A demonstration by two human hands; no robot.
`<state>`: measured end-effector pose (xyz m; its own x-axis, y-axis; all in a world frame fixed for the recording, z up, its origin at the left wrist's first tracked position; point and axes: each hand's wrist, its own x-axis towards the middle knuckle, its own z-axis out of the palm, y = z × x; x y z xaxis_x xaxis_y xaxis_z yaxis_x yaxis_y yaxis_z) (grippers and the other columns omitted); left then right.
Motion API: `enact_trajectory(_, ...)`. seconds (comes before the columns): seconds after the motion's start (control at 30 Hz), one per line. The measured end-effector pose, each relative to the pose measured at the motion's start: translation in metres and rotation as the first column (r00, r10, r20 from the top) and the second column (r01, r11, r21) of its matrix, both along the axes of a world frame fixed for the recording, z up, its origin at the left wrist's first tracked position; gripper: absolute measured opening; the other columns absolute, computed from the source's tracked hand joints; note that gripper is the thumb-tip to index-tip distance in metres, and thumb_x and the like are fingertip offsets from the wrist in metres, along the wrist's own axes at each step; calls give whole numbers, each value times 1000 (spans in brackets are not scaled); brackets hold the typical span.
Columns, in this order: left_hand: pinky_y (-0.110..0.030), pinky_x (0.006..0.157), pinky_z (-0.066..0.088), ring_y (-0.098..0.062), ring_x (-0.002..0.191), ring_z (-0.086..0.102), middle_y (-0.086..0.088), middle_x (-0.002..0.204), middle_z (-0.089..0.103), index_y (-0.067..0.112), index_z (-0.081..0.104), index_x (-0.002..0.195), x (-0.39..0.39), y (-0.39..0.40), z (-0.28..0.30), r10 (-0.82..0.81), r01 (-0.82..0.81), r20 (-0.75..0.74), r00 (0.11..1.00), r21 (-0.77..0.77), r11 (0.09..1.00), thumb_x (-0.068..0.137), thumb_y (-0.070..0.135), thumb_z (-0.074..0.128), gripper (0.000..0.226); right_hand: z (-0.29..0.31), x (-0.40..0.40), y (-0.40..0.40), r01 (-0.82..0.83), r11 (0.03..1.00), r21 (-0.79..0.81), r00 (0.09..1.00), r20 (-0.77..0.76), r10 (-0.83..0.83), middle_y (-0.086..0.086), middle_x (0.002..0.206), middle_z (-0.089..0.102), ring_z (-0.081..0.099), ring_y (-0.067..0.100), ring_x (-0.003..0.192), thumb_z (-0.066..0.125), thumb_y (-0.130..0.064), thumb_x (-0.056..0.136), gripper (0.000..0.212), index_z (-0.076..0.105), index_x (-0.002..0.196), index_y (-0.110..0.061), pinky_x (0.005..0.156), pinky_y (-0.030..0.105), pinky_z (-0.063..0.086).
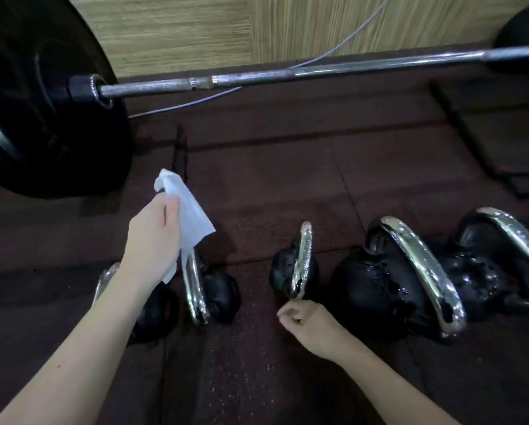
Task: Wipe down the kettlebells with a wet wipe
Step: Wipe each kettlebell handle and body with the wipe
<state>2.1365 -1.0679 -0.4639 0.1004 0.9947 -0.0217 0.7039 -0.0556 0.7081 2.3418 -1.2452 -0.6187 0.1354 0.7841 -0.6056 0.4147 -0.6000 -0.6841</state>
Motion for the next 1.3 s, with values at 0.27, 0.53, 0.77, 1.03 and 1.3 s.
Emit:
enact_trajectory(0.27,-36,83,50,-23,93,63,1,99,64,18,63,102,100,-10,-34,-475,479,-62,878,136,867,112,27,42,25,23,23,-1,445,891,94,892,-142,-430,-4,161,45,45,16,148,50,-39,109,60,27,163,-27,119,30,34)
enact_trajectory(0.53,-15,116,33,8,143,39,29,163,26,34,51,153,108,-64,-56,-663,668,87,743,-153,728,111,29,48,42,5,33,43,483,868,112,857,-263,-443,-8,147,58,54,11,135,55,-34,108,50,41,156,-31,114,33,43)
enact_trajectory(0.77,-15,80,42,2,102,59,17,118,51,19,72,84,142,-60,-51,-475,475,13,880,-62,878,101,34,65,24,8,32,42,451,886,110,881,-214,-422,-2,142,61,56,12,130,51,-26,109,42,47,151,-22,87,15,42)
enact_trajectory(1.03,-25,73,41,-20,92,56,-7,128,50,11,35,145,153,-71,-53,-425,396,-61,903,-264,880,103,15,56,47,5,35,40,377,921,94,907,-237,-347,-4,166,34,41,17,148,55,-37,103,64,28,161,-32,118,34,36)
enact_trajectory(1.3,-35,105,51,-10,123,61,4,140,58,28,30,150,105,-134,-89,-362,383,127,923,-259,887,109,25,47,44,4,34,38,402,913,71,863,-364,-351,-10,165,23,47,10,141,72,-34,78,106,14,166,-29,122,36,36)
